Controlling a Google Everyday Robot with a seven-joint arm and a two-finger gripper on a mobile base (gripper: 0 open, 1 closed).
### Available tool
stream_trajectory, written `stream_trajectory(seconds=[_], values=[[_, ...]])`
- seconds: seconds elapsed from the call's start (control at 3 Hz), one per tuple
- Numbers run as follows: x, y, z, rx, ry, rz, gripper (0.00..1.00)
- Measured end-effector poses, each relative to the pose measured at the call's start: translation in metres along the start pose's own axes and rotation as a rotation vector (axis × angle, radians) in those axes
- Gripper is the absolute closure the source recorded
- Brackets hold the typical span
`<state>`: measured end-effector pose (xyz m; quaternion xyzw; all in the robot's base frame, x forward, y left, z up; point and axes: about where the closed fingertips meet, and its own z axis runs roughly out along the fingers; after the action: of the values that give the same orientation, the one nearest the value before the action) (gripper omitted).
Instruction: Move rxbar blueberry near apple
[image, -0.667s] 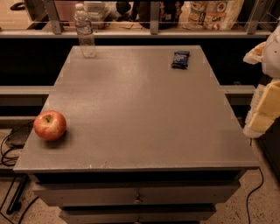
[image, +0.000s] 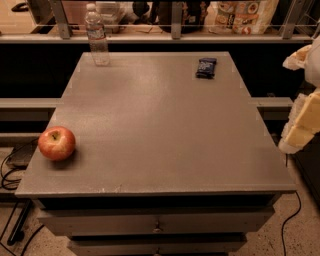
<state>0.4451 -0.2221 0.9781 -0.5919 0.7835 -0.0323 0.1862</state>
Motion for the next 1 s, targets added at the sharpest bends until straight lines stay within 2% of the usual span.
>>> stream_trajectory(seconds=[0.33, 0.67, 1.0], values=[[0.007, -0.026, 0.003, 0.056, -0.146, 0.062, 0.0], [-0.014, -0.065, 0.018, 0.088, -0.352, 0.113, 0.0], [-0.037, -0.108, 0.033, 0.085, -0.468, 0.172, 0.0]])
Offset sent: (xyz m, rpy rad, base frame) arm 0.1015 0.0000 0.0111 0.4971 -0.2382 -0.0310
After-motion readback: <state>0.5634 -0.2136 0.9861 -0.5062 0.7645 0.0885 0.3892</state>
